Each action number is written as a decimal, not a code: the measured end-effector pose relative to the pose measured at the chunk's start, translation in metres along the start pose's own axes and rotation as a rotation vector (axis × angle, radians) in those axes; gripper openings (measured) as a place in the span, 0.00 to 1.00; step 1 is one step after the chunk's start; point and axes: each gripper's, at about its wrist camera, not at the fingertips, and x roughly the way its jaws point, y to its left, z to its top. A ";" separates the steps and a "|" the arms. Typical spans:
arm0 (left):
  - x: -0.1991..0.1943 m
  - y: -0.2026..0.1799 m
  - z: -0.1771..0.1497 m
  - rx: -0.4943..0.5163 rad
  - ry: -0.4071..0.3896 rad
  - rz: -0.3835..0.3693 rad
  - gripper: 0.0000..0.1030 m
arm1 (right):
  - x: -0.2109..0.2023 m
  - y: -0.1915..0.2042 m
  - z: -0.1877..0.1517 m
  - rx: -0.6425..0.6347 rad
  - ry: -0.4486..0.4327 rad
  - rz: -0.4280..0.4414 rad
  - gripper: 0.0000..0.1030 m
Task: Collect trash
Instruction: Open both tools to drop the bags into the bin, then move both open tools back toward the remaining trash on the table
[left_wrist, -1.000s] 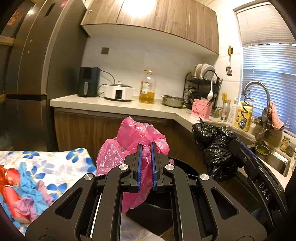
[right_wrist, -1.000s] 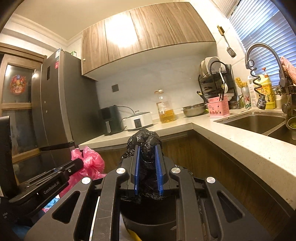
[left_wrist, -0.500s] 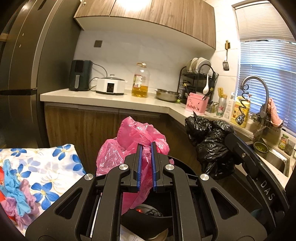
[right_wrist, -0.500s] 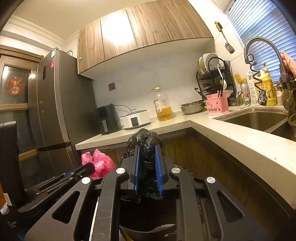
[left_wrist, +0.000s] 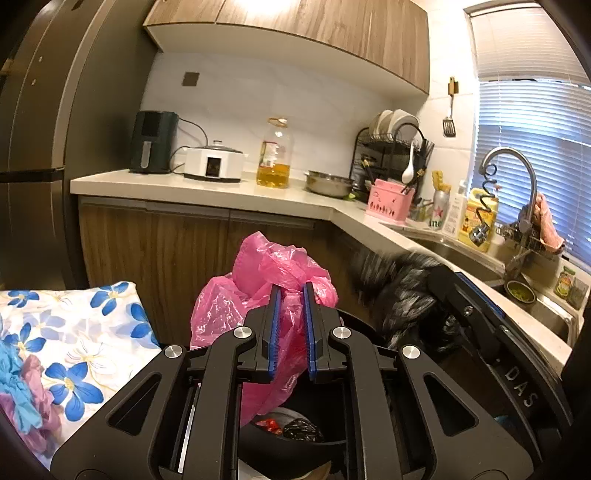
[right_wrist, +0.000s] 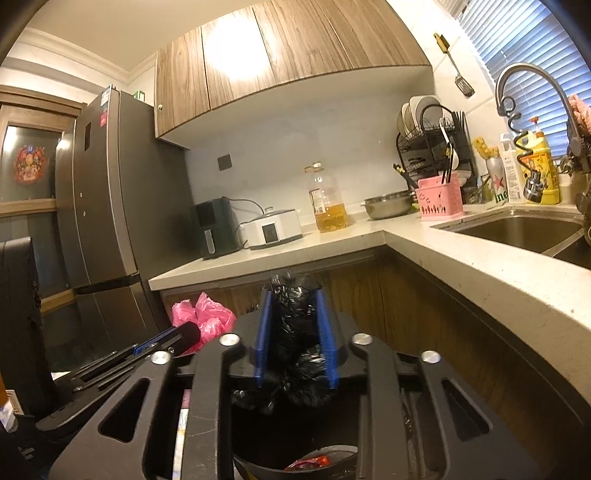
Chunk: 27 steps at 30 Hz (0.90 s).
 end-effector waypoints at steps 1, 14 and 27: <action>0.002 0.001 0.000 0.000 0.006 0.002 0.13 | 0.002 -0.001 -0.001 0.000 0.003 -0.005 0.30; 0.005 0.018 -0.011 -0.065 0.032 -0.007 0.64 | 0.001 -0.019 -0.014 0.038 0.046 -0.066 0.59; -0.060 0.044 -0.019 -0.074 -0.022 0.193 0.82 | -0.026 0.007 -0.018 0.005 0.056 -0.050 0.82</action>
